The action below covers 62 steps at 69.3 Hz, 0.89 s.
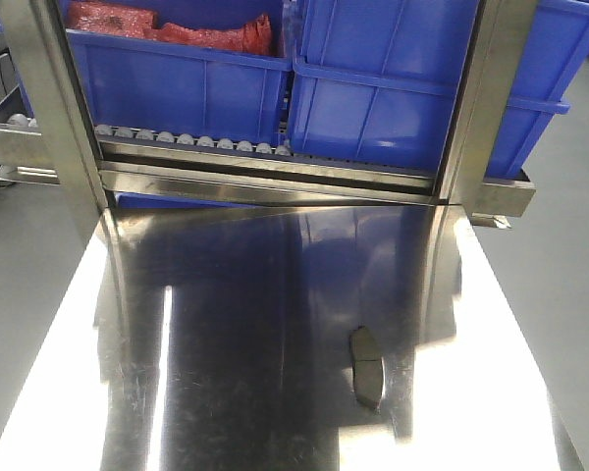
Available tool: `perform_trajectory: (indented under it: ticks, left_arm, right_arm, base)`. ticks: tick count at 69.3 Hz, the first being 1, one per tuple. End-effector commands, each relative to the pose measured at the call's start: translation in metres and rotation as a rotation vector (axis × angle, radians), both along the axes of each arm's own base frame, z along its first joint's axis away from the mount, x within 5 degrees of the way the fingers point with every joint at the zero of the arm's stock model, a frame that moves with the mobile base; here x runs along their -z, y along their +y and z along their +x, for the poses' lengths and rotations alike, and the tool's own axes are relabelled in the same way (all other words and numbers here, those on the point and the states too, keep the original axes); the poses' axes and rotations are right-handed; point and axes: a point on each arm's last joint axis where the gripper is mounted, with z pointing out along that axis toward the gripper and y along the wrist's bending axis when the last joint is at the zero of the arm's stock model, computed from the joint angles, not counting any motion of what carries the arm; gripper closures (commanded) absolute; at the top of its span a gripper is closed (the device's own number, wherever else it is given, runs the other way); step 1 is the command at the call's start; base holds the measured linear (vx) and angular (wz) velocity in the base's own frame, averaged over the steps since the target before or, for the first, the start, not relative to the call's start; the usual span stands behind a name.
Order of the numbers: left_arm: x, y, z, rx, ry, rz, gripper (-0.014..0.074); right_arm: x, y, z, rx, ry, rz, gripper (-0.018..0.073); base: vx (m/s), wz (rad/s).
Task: Move and align brake pads A on conveyor
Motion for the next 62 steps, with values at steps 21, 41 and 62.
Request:
perform_trajectory:
  ticks: [21, 41, 62]
  left_arm:
    - [-0.0143, -0.0009, 0.0037, 0.005, -0.108, -0.012, 0.0603]
    - [-0.0143, -0.0009, 0.0037, 0.005, -0.108, -0.012, 0.0603]
    - [-0.0142, -0.0009, 0.0036, 0.005, -0.107, -0.012, 0.0603]
  right_arm:
    - [-0.0135, -0.0003, 0.0022, 0.002, -0.085, -0.007, -0.0029]
    - [-0.0136, -0.0003, 0.0022, 0.002, -0.086, -0.008, -0.0029]
    - [-0.0136, -0.0003, 0.0022, 0.002, -0.086, -0.007, -0.0029]
  base:
    - [0.00, 0.00]
    - [0.00, 0.00]
    - [0.00, 0.00]
